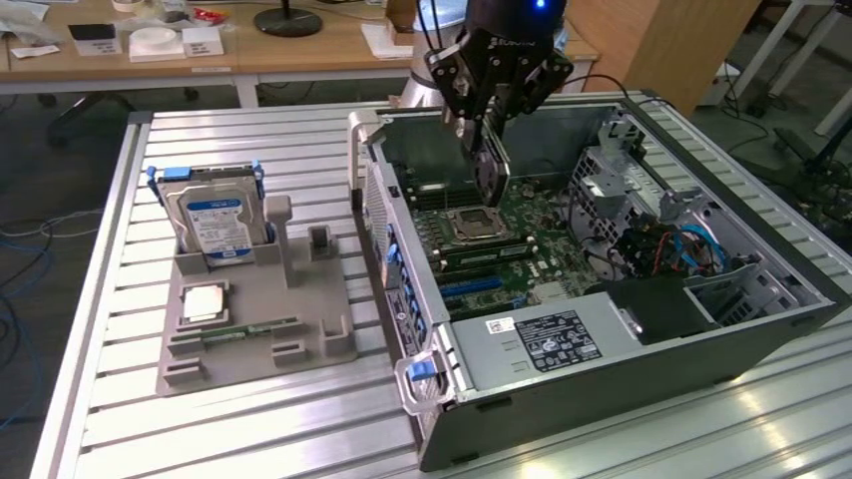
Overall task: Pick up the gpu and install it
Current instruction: 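Pick up the gpu and move the gpu toward the slot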
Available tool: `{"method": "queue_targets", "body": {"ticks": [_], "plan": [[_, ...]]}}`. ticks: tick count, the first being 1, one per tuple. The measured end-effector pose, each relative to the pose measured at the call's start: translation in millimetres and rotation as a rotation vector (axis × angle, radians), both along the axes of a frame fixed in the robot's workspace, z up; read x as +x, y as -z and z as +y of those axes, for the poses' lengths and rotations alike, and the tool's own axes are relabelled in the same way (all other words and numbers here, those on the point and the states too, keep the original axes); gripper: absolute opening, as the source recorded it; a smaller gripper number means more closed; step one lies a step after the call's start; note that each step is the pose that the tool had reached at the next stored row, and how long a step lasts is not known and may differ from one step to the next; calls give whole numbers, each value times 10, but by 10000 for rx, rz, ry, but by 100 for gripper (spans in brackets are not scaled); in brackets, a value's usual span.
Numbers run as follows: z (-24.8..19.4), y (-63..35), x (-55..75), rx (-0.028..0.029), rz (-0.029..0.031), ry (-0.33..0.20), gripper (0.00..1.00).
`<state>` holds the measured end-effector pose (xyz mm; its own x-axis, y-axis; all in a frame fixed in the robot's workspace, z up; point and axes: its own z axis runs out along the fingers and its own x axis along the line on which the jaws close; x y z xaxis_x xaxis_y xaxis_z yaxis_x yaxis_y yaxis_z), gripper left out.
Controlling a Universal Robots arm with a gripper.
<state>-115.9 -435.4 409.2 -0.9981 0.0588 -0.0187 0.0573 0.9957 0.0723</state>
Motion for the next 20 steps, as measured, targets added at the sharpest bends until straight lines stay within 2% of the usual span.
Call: {"method": "queue_targets", "body": {"ticks": [20], "plan": [[0, 2, 288, 0, 0, 1, 27]]}}
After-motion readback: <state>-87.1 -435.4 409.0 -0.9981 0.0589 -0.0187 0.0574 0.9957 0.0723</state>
